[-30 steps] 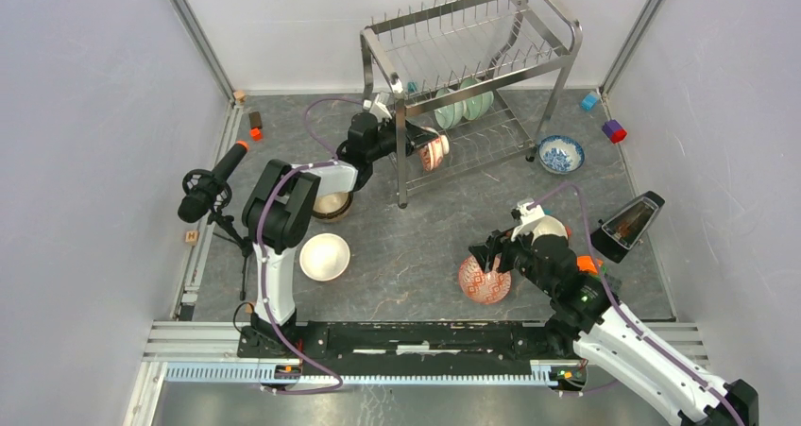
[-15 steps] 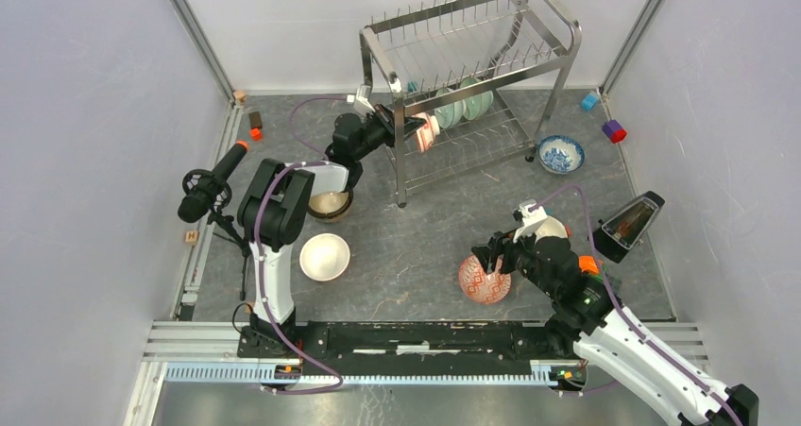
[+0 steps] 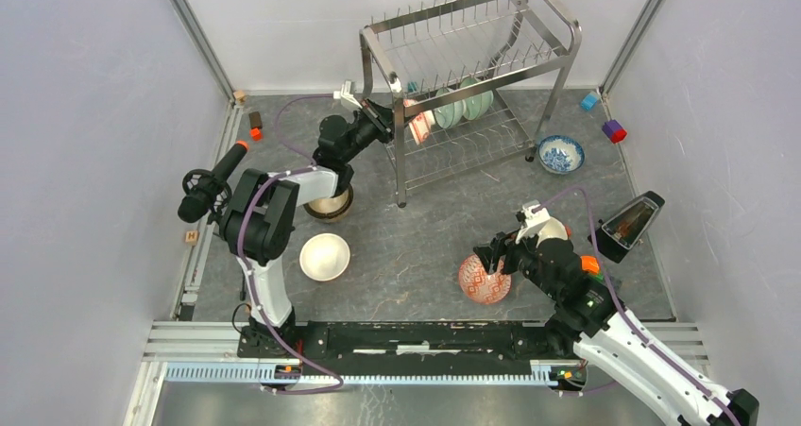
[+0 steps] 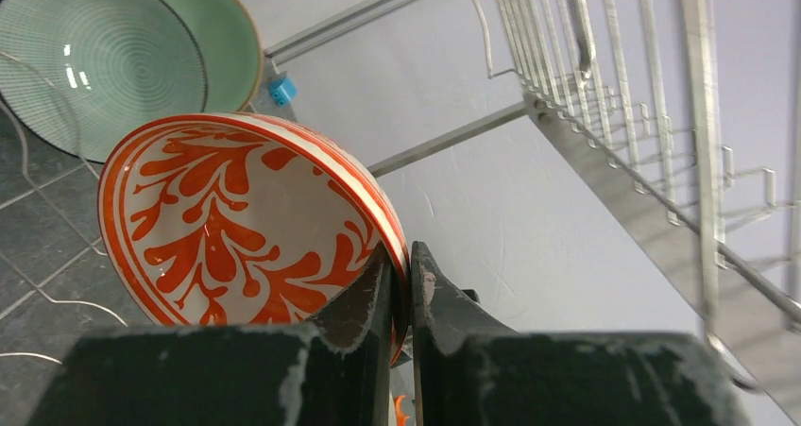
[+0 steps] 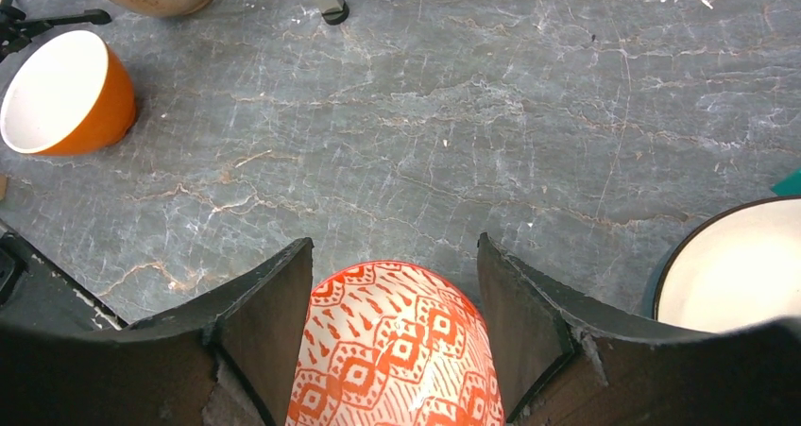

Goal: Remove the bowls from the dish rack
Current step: Pick up the bowl from the dish rack, then place the bowl at the center of the board.

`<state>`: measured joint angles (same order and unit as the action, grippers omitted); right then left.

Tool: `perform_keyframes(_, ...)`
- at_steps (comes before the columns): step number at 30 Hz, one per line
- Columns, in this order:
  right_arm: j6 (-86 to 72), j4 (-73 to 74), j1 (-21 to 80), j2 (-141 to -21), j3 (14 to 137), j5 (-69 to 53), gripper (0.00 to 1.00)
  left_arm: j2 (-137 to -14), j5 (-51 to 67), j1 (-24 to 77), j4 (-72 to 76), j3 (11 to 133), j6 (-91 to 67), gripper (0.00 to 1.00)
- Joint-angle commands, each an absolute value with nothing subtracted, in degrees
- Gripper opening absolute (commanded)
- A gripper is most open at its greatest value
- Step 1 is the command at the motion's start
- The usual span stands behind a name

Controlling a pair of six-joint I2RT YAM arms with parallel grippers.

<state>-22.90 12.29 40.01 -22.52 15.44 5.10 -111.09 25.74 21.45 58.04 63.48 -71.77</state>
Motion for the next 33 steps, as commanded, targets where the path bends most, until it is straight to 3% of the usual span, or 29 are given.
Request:
perform_keyframes(1,-23.42,12.74,39.89,-21.52,16.61,5.95,0.69,-103.91,24.45,21.33,65.71,60.54,-73.33,0.02)
perform_keyframes(13,-21.95,17.10,39.90,-18.72,18.99,7.30,0.70,-89.53,18.71,20.30,55.10,52.90,-65.60,0.02)
perform_keyframes(24,-19.59,19.82,39.85,-18.78,21.51,8.32,0.70,-71.10,7.90,20.23,27.88,51.82,-51.12,0.02)
perform_keyframes(33,-18.17,20.91,39.85,-19.92,23.51,8.79,0.70,-56.54,0.41,20.76,-3.84,56.00,-39.59,0.02)
